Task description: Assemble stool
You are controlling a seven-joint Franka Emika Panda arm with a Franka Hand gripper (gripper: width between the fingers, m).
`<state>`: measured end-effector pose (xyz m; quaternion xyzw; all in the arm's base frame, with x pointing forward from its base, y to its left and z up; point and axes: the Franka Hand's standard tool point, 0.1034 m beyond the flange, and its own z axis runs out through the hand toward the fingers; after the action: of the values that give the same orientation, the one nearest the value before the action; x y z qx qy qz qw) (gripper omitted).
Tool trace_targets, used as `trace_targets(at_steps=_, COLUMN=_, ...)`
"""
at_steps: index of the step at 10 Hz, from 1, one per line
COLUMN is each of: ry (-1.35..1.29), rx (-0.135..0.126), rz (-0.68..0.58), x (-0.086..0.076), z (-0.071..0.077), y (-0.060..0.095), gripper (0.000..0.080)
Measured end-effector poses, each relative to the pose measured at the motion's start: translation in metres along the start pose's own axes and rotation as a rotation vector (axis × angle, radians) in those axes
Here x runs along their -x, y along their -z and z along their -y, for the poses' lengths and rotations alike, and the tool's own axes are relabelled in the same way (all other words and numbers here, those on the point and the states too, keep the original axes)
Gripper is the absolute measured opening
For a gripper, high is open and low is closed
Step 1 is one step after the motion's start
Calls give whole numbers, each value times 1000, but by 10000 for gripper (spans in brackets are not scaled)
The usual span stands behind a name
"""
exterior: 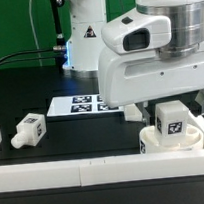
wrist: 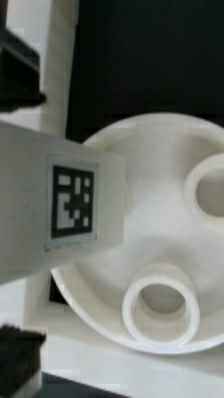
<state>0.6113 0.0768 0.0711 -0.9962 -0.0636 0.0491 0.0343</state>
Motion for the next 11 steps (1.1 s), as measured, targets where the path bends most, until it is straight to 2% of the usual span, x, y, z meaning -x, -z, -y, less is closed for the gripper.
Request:
trace_targets(at_steps=1, ry=1, rx=0, rz=0, x=0, z=0, y=0, gripper=426)
trace_targets(at_steps=2, ry=-24, rx=0, rz=0, x=0, z=0, y=0, gripper=426)
trace_targets(at_steps=3, ry=-118, rx=-3, rz=0, x=0, z=1, y=0, gripper=334)
trace_targets(at_steps=6, ry=-411, rx=-10, rz=-33, x=-2, z=4, y=-1, gripper=334)
trace_targets(at_steps=7, ry=-547, rx=-33, rz=-64, x=-3, z=3, y=-2, gripper=334)
trace_targets(at_steps=8, ry=-713, rx=-89, rz=-89, x=-4, z=1, y=-2, gripper=334)
trace_targets(at_steps=9, ry=-814, rx=-121, rz=-87, x=-4, z=0, y=-1, gripper=334)
trace_targets(at_steps=11, ry=-884, rx=-127, rz=-65, x=-5, z=6, y=-1, gripper=334)
